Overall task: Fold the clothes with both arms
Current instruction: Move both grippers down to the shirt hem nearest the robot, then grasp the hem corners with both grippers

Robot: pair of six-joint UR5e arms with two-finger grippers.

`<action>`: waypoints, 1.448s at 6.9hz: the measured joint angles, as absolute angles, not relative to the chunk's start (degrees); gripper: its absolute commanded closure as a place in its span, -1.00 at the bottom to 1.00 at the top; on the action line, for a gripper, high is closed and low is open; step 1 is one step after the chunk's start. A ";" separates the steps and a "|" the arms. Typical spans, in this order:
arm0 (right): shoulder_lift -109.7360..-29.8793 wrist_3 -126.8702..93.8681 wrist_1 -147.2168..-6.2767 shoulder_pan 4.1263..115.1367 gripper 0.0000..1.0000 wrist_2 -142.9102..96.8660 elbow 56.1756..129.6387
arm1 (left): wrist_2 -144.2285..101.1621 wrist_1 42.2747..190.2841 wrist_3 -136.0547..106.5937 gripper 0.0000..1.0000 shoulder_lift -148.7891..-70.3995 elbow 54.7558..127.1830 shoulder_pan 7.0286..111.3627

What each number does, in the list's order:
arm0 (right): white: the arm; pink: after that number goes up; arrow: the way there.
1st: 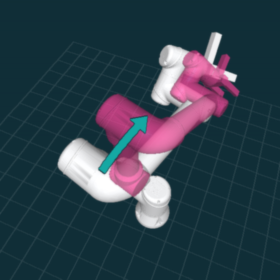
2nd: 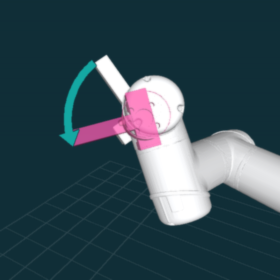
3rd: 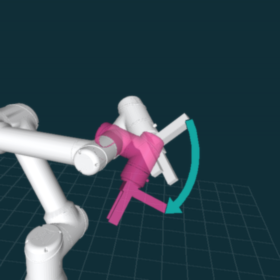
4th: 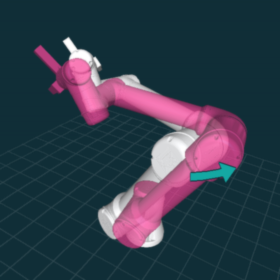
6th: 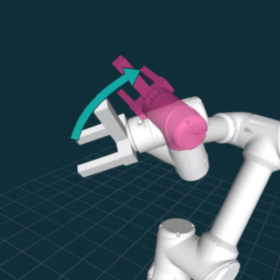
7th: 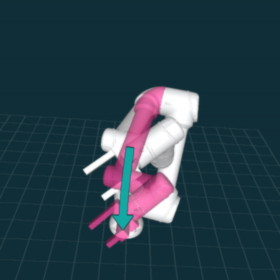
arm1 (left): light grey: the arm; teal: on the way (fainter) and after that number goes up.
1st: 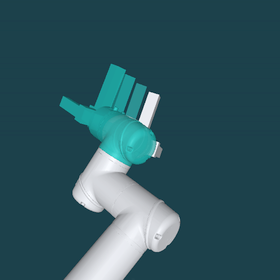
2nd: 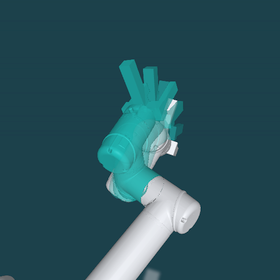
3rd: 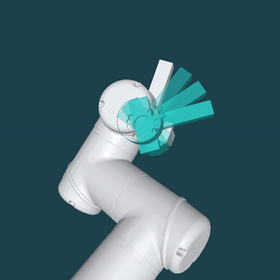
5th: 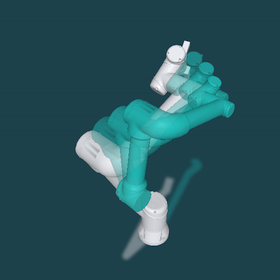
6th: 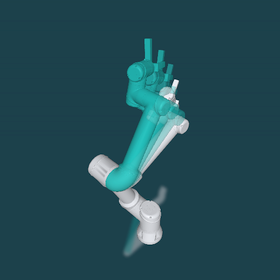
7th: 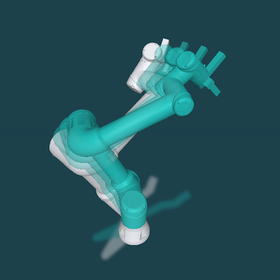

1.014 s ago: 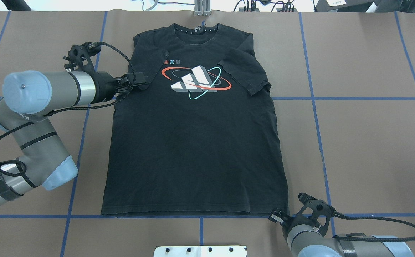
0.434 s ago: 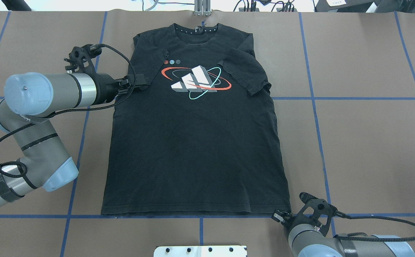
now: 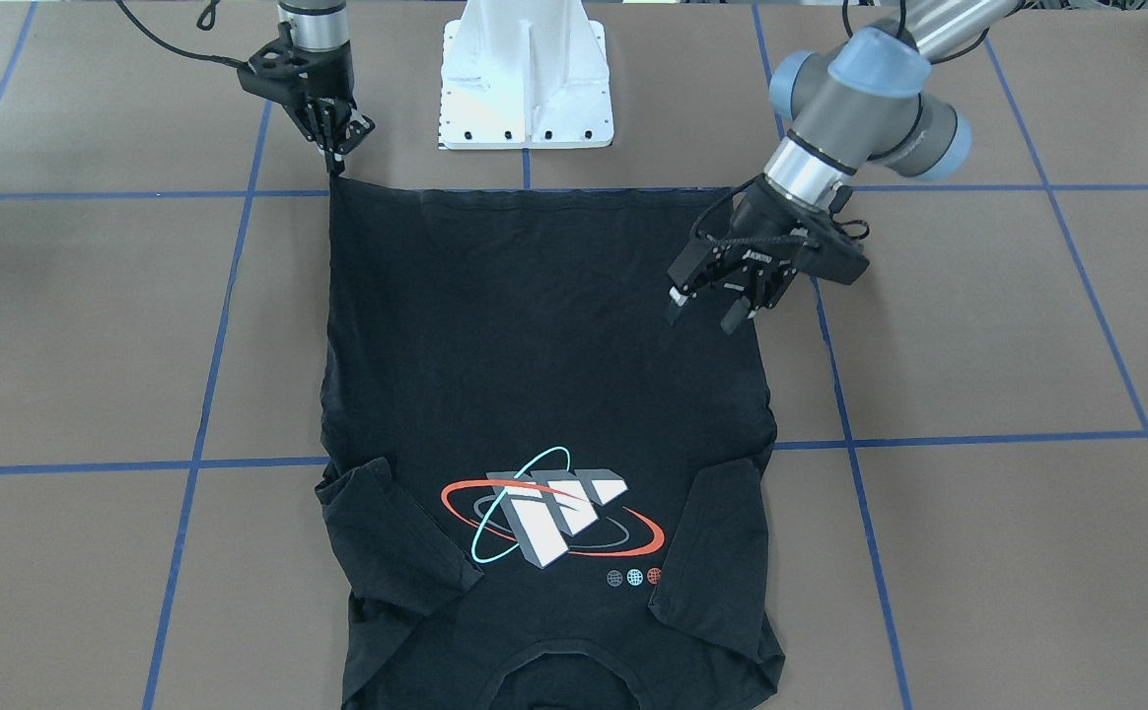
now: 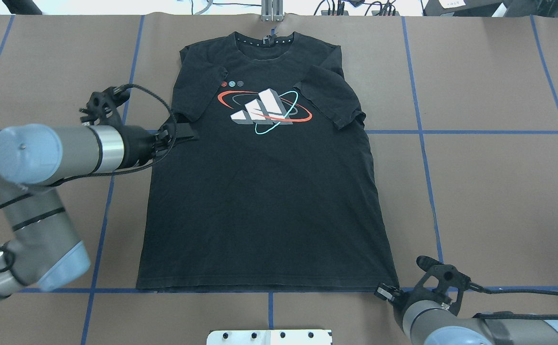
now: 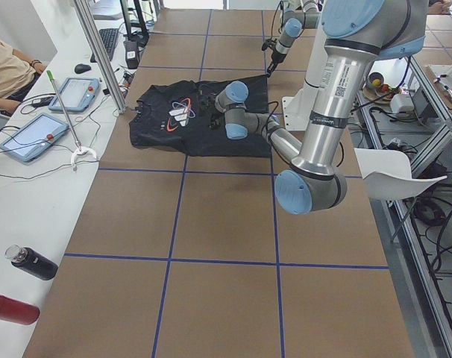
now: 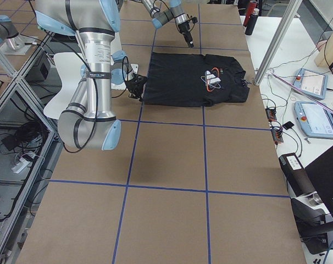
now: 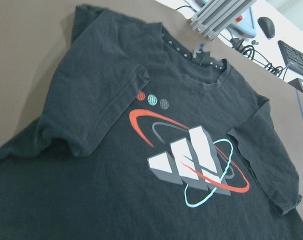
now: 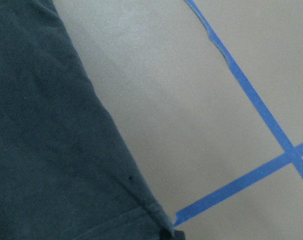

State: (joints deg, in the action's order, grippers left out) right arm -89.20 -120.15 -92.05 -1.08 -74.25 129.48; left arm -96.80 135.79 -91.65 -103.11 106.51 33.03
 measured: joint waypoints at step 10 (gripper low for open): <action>-90.63 -120.06 -92.11 -0.78 1.00 -78.57 131.11 | -77.55 114.41 -115.15 -0.31 -87.46 121.54 2.52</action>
